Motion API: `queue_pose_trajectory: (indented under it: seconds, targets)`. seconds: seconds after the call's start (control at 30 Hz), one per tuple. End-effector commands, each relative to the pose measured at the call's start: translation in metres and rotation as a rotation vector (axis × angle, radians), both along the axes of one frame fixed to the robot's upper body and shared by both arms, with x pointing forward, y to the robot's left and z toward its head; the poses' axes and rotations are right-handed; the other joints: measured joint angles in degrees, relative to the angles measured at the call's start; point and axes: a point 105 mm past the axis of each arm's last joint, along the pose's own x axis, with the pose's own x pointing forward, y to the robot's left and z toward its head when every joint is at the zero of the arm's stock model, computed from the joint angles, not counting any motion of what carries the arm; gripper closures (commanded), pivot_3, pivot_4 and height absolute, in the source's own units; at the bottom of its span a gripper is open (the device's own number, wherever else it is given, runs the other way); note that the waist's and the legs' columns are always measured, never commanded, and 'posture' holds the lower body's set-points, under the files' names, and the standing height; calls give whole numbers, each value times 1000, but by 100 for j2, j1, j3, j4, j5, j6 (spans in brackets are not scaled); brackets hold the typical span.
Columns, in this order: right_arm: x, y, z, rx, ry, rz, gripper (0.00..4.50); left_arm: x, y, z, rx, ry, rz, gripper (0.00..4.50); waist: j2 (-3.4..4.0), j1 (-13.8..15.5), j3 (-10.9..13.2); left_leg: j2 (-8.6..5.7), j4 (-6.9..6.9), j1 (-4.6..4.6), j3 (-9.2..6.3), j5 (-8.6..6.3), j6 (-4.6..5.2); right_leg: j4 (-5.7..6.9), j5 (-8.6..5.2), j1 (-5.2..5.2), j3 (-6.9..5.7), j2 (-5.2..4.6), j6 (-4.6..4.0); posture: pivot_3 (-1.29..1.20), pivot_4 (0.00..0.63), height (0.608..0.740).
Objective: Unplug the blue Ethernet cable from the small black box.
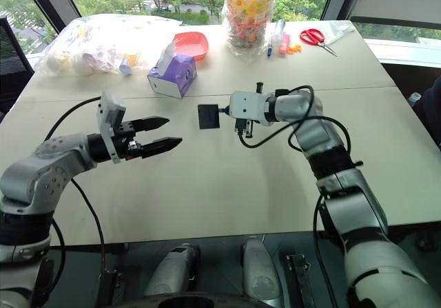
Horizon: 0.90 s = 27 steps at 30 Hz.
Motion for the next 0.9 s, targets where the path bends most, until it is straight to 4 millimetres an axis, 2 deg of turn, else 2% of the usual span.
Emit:
queue_pose_trajectory:
  seconds: [0.03, 0.33, 0.37, 0.4, 0.63, 0.67, 0.77, 0.83, 0.9]
  targets:
    - [-24, 14, 33, 57, -203, 37, 4422, 3, -5, 18, -62, -3, -45, 110, -1, 0, 0, 0, 1, 2, 0, 0, 0, 1, 0, 2, 0, 0, 0, 0, 150, 740]
    - [-38, 20, 35, 46, -266, 44, 4422, 9, -21, 28, -97, 11, -112, 110, -3, 66, -1, 0, 4, 5, 2, 7, -8, -1, 0, 8, 2, 0, 0, 0, 150, 740]
    - [-39, 21, 36, 46, -272, 49, 4500, 9, -21, 29, -100, 8, -109, 657, -3, 75, -1, 0, 3, 5, 2, 7, -8, -1, 0, 7, 2, 0, 0, 0, 150, 740]
    - [-41, 23, 37, 49, -276, 54, 4500, 11, -22, 29, -107, 7, -103, 856, -3, 81, -1, 0, 2, 5, 2, 7, -9, -1, 0, 7, 2, 0, -1, 0, 150, 740]
    - [-48, 27, 41, 42, -283, 73, 4500, 12, -26, 27, -117, 6, -100, 3874, -3, 90, -1, 0, 3, 5, 1, 7, -9, -1, 0, 8, 2, 0, -1, 0, 150, 740]
    - [-48, 27, 41, 40, -281, 76, 4500, 12, -26, 26, -114, 7, -100, 4018, -3, 89, -1, 0, 3, 5, 1, 7, -9, -1, 0, 8, 2, 0, -1, 0, 150, 740]
    - [-52, 27, 40, 43, -213, 94, 4500, 11, -24, 23, -94, 16, -102, 4005, -3, 89, -1, 0, 3, 5, 1, 7, -9, -1, 0, 8, 2, 0, -1, 0, 150, 740]
    - [-62, 26, 36, 78, -27, 130, 4500, 10, -22, 22, -68, 4, -114, 4005, -3, 90, -1, 0, 2, 5, 1, 7, -9, -1, 0, 8, 2, 0, -1, 0, 150, 740]
    - [-73, 26, 37, 160, 185, 161, 3667, 6, -20, 22, -56, 18, -147, 4005, -3, 90, -1, 0, 2, 5, 0, 7, -9, -2, 0, 8, 2, 0, -1, 0, 150, 740]
